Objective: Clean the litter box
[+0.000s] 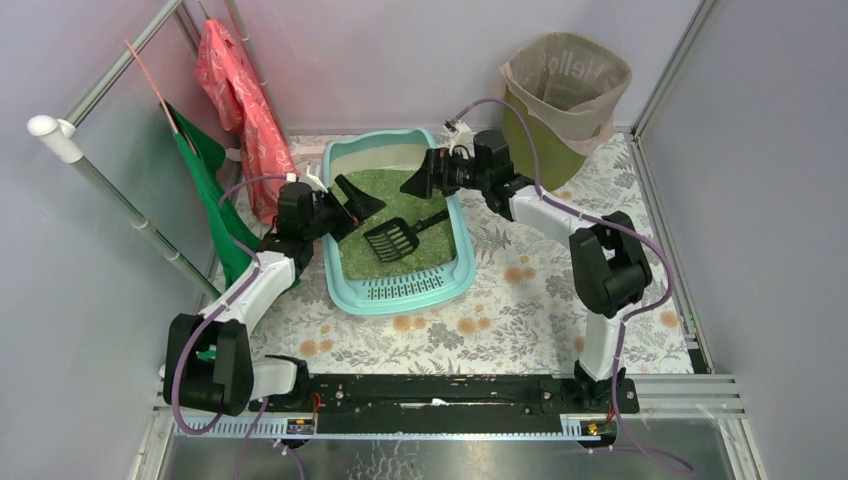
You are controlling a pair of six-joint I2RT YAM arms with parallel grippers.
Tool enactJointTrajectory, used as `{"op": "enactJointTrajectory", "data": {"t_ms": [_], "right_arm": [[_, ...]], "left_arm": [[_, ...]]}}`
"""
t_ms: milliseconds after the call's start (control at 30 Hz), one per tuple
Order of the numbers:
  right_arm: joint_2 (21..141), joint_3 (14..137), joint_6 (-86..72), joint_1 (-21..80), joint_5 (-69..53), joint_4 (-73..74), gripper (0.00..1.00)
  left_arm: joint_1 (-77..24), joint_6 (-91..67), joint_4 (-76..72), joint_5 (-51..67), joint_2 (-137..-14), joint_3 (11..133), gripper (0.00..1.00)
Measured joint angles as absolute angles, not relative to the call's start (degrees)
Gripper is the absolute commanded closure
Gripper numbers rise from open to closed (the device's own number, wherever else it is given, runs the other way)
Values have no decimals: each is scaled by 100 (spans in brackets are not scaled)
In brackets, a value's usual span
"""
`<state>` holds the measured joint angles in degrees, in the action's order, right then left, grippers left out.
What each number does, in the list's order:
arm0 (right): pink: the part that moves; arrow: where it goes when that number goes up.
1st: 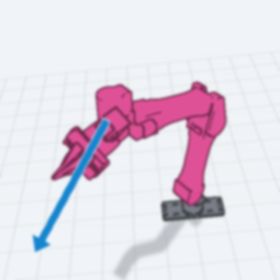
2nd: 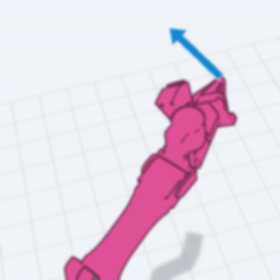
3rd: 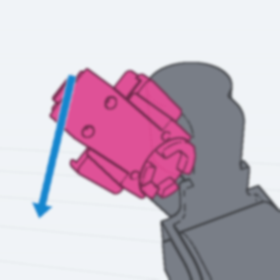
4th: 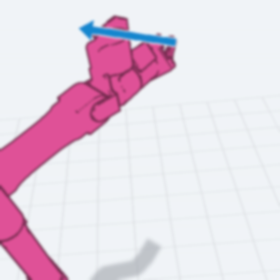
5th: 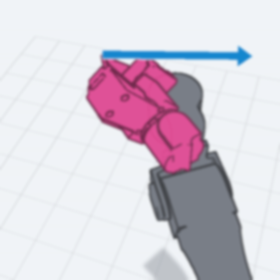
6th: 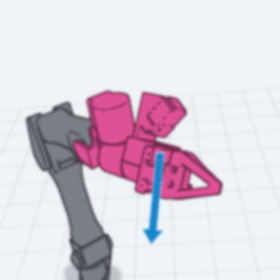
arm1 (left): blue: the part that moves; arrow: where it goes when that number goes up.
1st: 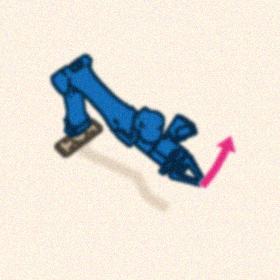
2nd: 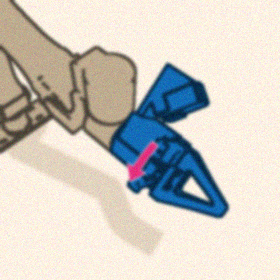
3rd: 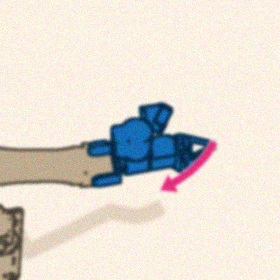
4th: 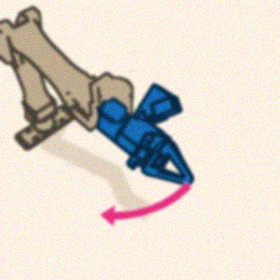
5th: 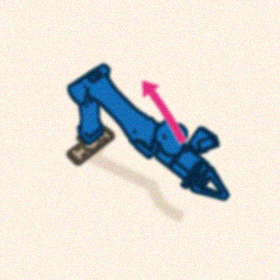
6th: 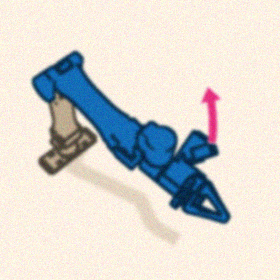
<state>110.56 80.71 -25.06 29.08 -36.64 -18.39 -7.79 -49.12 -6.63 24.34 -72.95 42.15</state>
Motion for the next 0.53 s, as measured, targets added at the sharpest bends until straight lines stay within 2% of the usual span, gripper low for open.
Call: {"op": "enactJointTrajectory", "data": {"t_ms": [200,533], "right_arm": [[10567,7505,-2432,2908,-3245,-1940,0],[10134,7472,-2316,2906,-3089,-1900,0]], "left_arm": [[-779,-4917,-679,2434,-7234,4185,1],[-794,-4921,-722,2443,-7113,4128,1]]}}
